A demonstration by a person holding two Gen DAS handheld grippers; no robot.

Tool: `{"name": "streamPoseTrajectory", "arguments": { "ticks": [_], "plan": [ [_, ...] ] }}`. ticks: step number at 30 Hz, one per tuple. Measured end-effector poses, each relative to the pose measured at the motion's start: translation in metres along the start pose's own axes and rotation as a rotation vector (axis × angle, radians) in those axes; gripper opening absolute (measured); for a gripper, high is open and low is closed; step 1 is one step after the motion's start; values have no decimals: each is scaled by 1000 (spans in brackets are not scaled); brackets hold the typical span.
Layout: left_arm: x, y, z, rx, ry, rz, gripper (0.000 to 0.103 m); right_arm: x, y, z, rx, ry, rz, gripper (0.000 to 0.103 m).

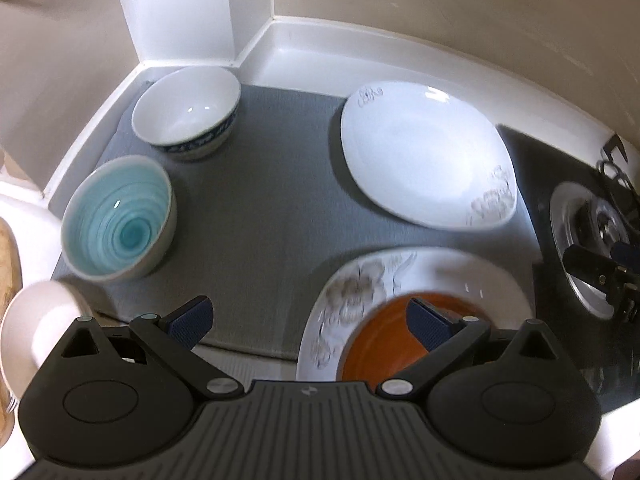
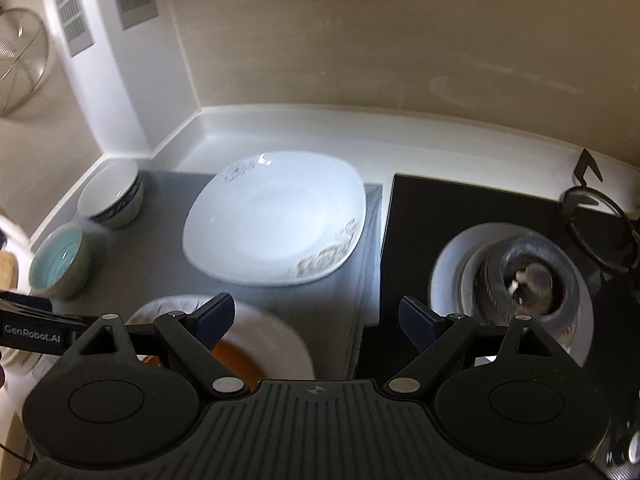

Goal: Organize plates and bowls
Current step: 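Move both tools to the white square plate and close them on its rim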

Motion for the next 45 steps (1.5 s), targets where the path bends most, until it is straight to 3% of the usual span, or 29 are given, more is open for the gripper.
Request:
{"name": "streamPoseTrajectory", "arguments": {
  "ticks": [9, 20, 26, 30, 34, 40, 43, 44, 45],
  "plan": [
    [31, 1, -50, -87, 41, -14, 103, 49, 22, -43, 22, 51, -46, 91],
    [101, -1, -89, -181, 5, 100, 103, 128, 40, -81, 103, 35, -173, 91],
    [118, -1, -97, -209, -17, 158, 102, 160, 44, -95, 148, 21, -211, 90],
    [124, 1, -103, -215, 1, 156, 102, 177, 42, -98, 148, -7, -216, 90],
    [129, 3, -110, -210, 14, 167, 102, 191, 44, -92, 186, -72, -229, 79],
    [128, 3, -116, -197, 8, 231, 100, 185, 39, -79, 168, -84, -225, 71],
    [125, 1, -117, -184, 15, 255, 81, 182, 40, -72, 189, -92, -226, 64],
    [124, 0, -118, -180, 12, 274, 62, 181, 39, -71, 180, -89, -212, 61],
    [125, 0, -118, -182, -4, 310, 42, 180, 38, -68, 171, -80, -189, 50]
  ]
}}
Point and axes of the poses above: each gripper's, at about its wrist camera, not at the fingertips, and x roughly the way its jaws point, y to its right, z to its underside, the point moved 2 cm from there along x, roughly the way its jaws point, and after that the axes turned 3 degrees about -y, right-handed, at the moved point
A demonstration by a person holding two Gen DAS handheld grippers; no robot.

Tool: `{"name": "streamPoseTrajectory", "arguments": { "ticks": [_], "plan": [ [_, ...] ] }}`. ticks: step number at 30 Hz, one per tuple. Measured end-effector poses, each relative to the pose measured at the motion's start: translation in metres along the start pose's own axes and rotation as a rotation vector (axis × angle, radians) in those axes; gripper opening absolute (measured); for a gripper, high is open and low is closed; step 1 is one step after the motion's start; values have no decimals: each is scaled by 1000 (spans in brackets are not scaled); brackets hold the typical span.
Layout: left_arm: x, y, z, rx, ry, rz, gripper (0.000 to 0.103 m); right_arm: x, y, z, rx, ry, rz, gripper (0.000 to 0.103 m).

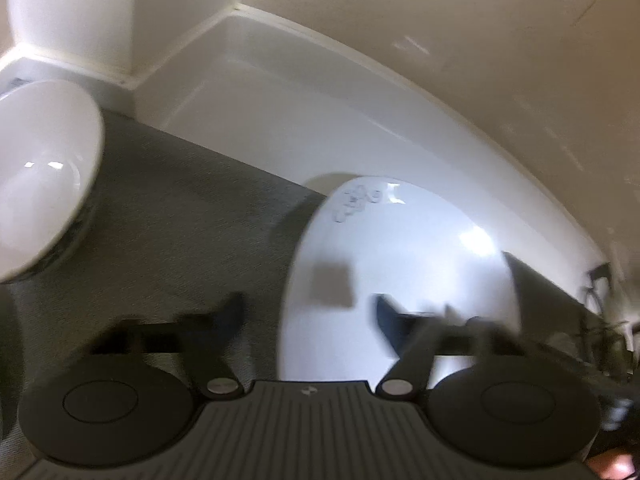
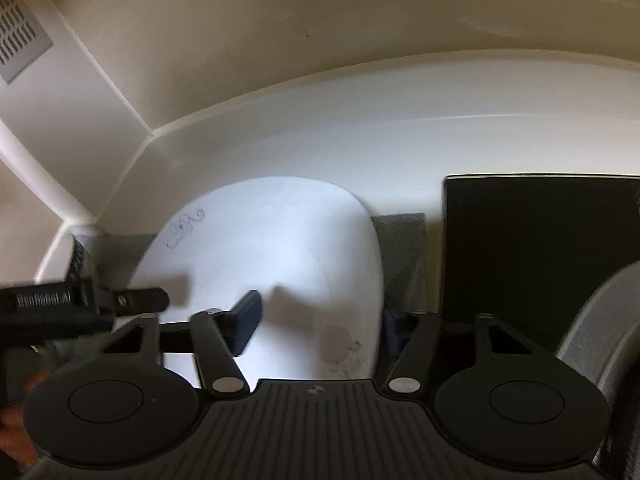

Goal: Organize plates and bowls
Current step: 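Move both tools to the white square plate and close them on its rim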

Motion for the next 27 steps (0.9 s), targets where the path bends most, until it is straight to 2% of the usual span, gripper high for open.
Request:
{"name": "streamPoseTrajectory", "arguments": {
  "ticks": [1, 2, 3, 12, 22, 27],
  "plan": [
    [2, -2, -1, -18, -16, -6, 38, 0, -1, 3, -7, 12, 30, 38],
    [1, -3, -1, -31, -10, -22, 30, -1, 0, 4, -17, 21, 58, 33],
    [1, -4, 0, -34, -8, -37, 27, -1, 0, 4, -21, 25, 71, 30],
    [-12, -6, 16, -47, 0, -44, 26, 1, -3, -1, -15, 2, 70, 28],
    [-33, -9, 26, -45, 5, -29, 26, -15, -6, 0, 0, -25, 53, 25],
    [-40, -11, 27, -30, 10, -47, 26, -23, -12, 7, 11, -47, 46, 25]
  ]
}}
Point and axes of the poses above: each gripper's, at about its wrist camera, not at the fingertips, and x roughly the way its jaws point, y to its right, z to its underside, the point moved 2 cm from there along x, roughly the way its jaws point, and after that the axes turned 3 degrees about -y, right-handed, at the moved point
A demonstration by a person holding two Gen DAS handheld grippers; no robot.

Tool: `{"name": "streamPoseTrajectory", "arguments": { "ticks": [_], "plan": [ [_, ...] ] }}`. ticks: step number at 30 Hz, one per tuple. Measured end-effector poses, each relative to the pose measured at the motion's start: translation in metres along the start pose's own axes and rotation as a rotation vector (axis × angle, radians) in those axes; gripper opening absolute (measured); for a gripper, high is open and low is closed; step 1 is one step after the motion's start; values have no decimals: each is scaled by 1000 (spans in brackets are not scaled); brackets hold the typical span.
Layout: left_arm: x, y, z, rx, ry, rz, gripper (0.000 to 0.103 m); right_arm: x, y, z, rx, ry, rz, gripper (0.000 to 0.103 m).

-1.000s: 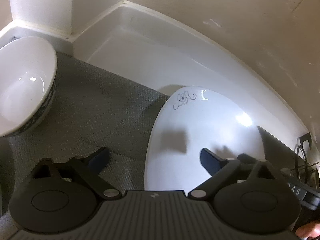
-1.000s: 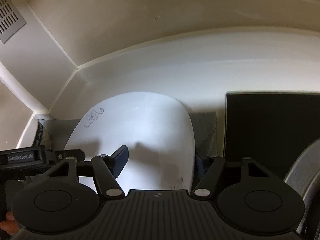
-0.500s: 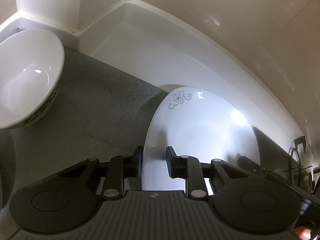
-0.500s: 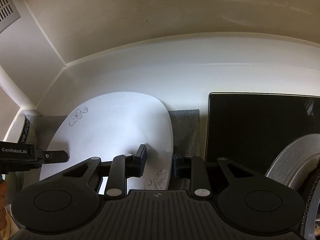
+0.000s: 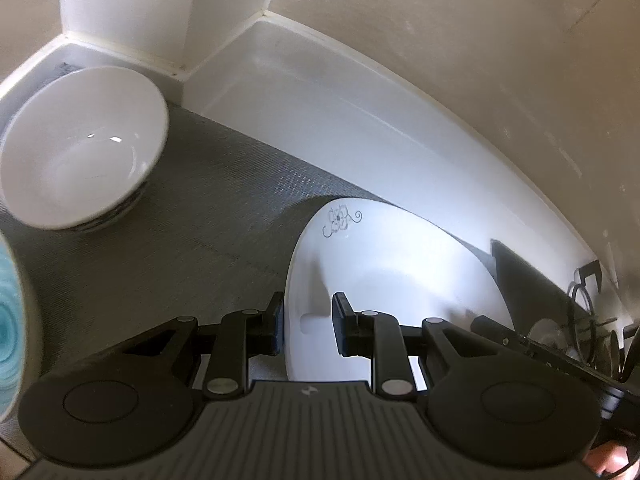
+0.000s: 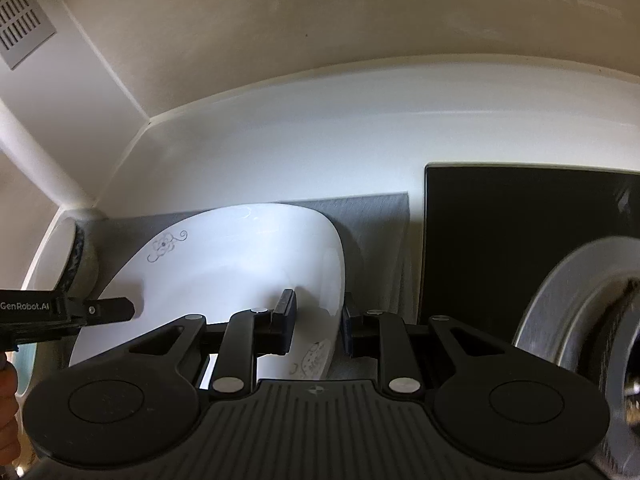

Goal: Organize plates and bowls
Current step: 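Move both tools to the white square plate and close them on its rim, then lift the white square plate with both tools and carry it onto the brown plate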

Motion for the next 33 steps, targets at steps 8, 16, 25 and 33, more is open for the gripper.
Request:
{"name": "streamPoseTrajectory", "arguments": {
  "ticks": [8, 16, 25, 33],
  "plan": [
    [-24, -2, 17, 28, 10, 2, 26, -19, -10, 18, 10, -7, -12, 25],
    [-37, 6, 21, 64, 16, 6, 26, -46, -19, 36, 15, 18, -21, 25],
    [-58, 9, 46, 118, 12, 10, 26, -79, -26, 69, 24, 31, -14, 25],
    [-70, 7, 79, 161, -14, 9, 26, -94, -26, 103, 45, 16, -11, 25]
  ]
}}
Point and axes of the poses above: each gripper's, at about its wrist camera, not at the fingertips, and x roughly the way its jaws point, y to its right, z to its underside, the point moved 2 cm from there along x, roughly the way its jaws point, and after that the axes turned 3 degrees about -y, right-handed, at the moved point
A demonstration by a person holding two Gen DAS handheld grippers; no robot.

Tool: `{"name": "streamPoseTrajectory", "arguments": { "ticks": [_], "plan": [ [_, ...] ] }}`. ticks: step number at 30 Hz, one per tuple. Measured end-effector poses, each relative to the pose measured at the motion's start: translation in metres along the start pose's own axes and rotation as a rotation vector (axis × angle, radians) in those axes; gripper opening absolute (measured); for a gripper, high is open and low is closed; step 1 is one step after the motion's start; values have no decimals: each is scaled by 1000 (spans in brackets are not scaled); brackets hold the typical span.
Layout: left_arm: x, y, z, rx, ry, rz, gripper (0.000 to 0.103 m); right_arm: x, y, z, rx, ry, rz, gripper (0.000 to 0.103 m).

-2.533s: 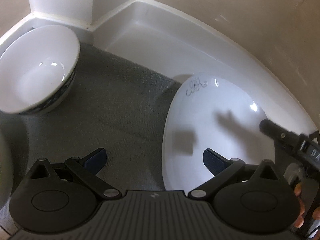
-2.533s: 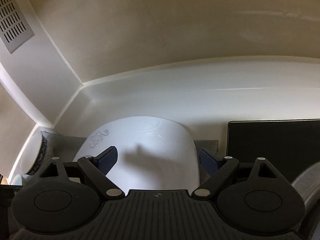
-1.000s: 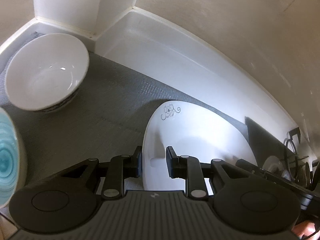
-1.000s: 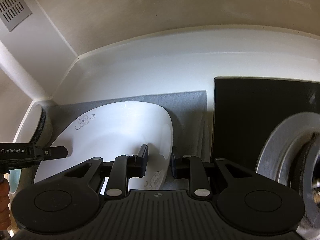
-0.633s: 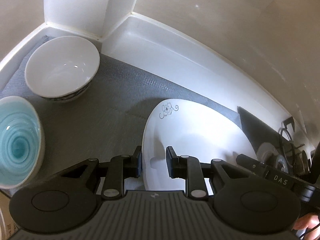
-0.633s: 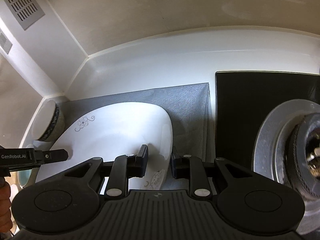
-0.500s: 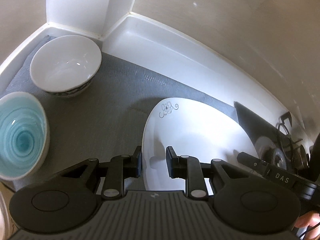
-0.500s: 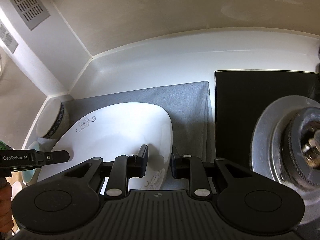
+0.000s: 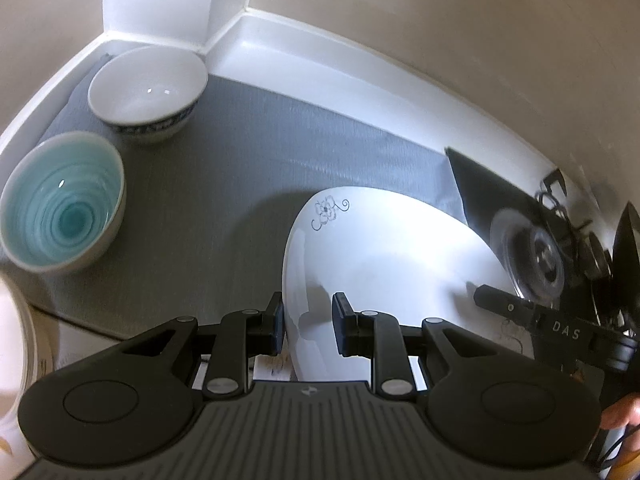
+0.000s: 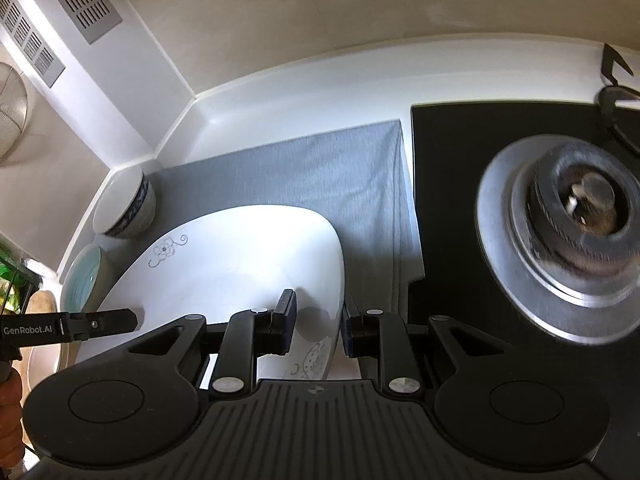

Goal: Organize plates and bowls
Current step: 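Lift the white square plate with both tools and carry it onto the brown plate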

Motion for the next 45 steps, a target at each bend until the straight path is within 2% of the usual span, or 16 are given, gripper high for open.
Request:
{"name": "streamPoseTrajectory", "arguments": {
  "ticks": [5, 14, 27, 35, 38, 45],
  "plan": [
    [-7, 1, 23, 15, -18, -7, 26, -4, -1, 18, 3, -10, 3, 25],
    [-9, -2, 43, 38, -32, -19, 26, -7, -3, 37, -8, -18, 12, 25],
    [-4, -6, 55, 51, -61, -41, 27, -1, -5, 47, -30, -23, 26, 25],
    [-5, -2, 56, 87, -46, -68, 27, 3, -3, 48, -36, -24, 11, 25],
    [-4, -1, 60, 105, -49, -97, 28, 4, -4, 51, -52, -35, 15, 25],
    [-7, 0, 63, 107, -38, -85, 34, -1, -3, 49, -68, -8, 28, 25]
  ]
}}
Point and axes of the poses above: each gripper's, at about its wrist camera, not at the fingertips, and x roughly the way its jaws point, y to its right, z to its underside, the point moved 2 cm from there along x, roughly the way its jaws point, and after that the axes turned 3 degrees about -y, right-handed, at the moved point
